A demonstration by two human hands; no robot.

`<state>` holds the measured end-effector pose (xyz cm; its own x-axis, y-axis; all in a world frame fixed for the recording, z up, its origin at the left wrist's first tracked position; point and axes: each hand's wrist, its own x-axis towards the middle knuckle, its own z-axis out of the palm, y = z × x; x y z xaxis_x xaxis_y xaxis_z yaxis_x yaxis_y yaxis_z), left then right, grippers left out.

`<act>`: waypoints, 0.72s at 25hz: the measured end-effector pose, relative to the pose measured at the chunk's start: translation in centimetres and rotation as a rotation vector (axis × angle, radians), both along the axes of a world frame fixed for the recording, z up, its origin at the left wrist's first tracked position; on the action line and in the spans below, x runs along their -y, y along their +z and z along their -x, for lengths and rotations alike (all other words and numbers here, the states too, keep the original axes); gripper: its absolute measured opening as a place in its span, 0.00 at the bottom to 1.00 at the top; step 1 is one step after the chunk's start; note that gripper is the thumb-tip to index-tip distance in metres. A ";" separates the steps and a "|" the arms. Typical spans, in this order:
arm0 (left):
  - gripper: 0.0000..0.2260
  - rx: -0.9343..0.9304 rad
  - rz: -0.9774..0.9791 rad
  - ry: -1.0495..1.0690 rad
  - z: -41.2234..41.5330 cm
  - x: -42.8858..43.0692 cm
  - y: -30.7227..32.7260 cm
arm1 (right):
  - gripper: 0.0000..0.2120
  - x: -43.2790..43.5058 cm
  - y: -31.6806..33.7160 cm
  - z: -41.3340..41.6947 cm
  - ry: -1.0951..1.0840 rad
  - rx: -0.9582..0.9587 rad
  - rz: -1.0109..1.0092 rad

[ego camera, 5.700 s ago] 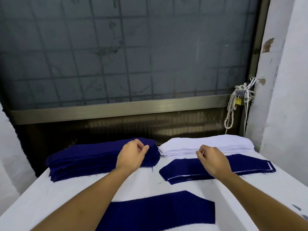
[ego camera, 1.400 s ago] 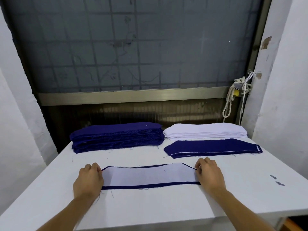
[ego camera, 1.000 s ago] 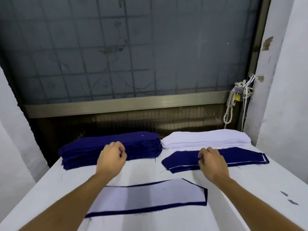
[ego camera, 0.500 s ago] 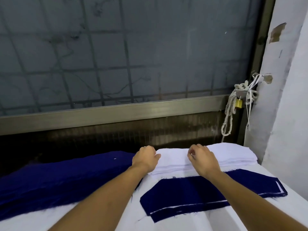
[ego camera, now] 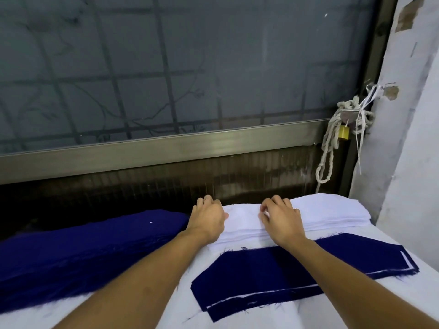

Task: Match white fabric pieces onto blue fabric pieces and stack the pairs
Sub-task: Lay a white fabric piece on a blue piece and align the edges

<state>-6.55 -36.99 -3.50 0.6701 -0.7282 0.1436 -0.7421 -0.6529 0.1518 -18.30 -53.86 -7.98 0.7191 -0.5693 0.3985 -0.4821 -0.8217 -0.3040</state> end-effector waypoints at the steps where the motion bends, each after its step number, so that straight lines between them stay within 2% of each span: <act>1: 0.11 0.034 0.002 -0.044 0.2 -0.2 0.1 | 0.13 -0.1 0.0 -0.1 0.007 0.006 0.014; 4: 0.05 -0.102 0.095 -0.158 0.6 -0.7 0.5 | 0.23 -0.5 0.1 -0.6 0.062 0.029 0.014; 7: 0.05 -0.274 0.262 -0.189 0.9 -0.9 1.1 | 0.26 -0.8 0.2 -1.2 0.119 0.028 -0.031; 14: 0.08 -0.264 0.315 -0.344 2.5 -0.5 1.3 | 0.20 -0.9 0.6 -1.3 0.162 0.035 -0.097; 17: 0.11 -0.290 0.345 -0.310 3.0 -0.3 1.1 | 0.15 -0.8 1.0 -1.2 0.146 0.058 -0.097; 18: 0.16 -0.292 0.344 -0.257 3.2 -0.1 1.0 | 0.13 -0.9 1.1 -1.1 0.148 0.079 -0.113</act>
<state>-9.74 -36.86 -2.46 0.5239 -0.8179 0.2379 -0.7667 -0.3310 0.5501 -17.19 -53.01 -6.86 0.7671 -0.5045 0.3963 -0.3300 -0.8400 -0.4307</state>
